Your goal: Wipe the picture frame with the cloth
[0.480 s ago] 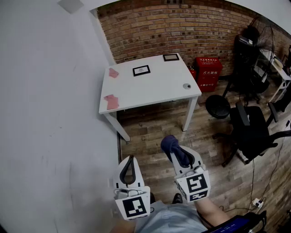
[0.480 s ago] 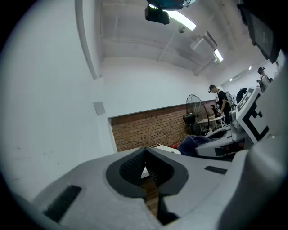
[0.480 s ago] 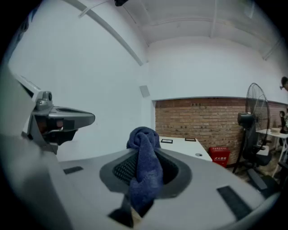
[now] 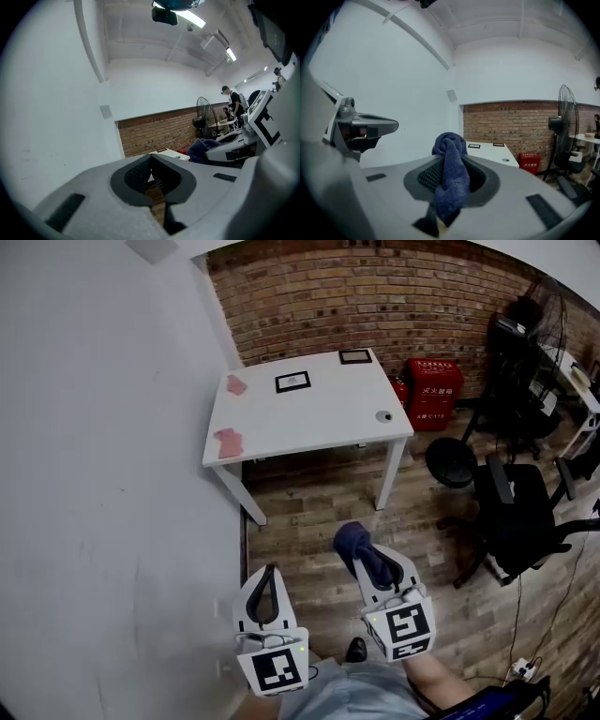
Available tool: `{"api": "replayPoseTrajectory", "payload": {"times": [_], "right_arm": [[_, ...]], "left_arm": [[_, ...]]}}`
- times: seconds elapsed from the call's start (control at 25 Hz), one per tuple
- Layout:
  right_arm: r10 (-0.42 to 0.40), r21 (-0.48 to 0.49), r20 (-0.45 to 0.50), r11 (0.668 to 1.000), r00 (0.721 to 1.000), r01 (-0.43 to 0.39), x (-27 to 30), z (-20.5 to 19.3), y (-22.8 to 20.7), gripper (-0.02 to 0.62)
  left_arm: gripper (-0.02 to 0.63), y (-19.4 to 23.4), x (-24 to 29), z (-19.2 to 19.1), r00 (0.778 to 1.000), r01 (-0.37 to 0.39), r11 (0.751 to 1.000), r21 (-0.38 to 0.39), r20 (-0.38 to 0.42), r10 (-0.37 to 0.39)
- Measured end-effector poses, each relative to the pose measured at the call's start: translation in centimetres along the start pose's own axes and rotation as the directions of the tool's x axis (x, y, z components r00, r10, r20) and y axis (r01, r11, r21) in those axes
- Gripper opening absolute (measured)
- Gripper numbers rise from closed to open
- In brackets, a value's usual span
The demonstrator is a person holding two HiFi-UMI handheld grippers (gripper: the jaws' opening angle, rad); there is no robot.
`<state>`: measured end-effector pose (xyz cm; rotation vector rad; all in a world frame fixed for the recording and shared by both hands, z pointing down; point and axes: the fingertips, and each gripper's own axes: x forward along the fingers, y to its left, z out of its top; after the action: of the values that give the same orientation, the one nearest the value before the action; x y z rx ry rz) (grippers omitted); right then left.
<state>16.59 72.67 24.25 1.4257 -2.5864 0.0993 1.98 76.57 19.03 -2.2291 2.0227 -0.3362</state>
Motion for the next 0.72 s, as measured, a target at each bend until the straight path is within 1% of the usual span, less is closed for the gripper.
{"api": "replayPoseTrajectory", "payload": {"times": [0.16,0.4,0.56,0.72], "right_arm": [[0.014,0.005,-0.009,1.000,1.000,-0.014,-0.6,-0.8,-0.9,0.083],[0.018,0.009,-0.024,1.000,1.000,-0.017,1.3,-1.0,-1.8,0.083],[0.016,0.008,-0.045,1.000,0.999,-0.016,3.7,-1.9,-2.7,0.083],[0.021,0.010,-0.060,1.000,0.998,-0.020,8.2,-1.5,-3.1,0.083]], "left_arm": [[0.009,-1.2,-0.4,-0.5,1.000,-0.021,1.000,-0.006,-0.013,0.020],[0.009,-0.7,1.1,-1.4,0.999,-0.029,1.000,-0.010,-0.042,0.028],[0.009,-0.3,3.7,-2.4,0.998,-0.025,0.999,-0.025,-0.056,0.023],[0.009,1.9,7.9,-3.3,0.998,-0.015,0.999,-0.033,-0.068,0.013]]}}
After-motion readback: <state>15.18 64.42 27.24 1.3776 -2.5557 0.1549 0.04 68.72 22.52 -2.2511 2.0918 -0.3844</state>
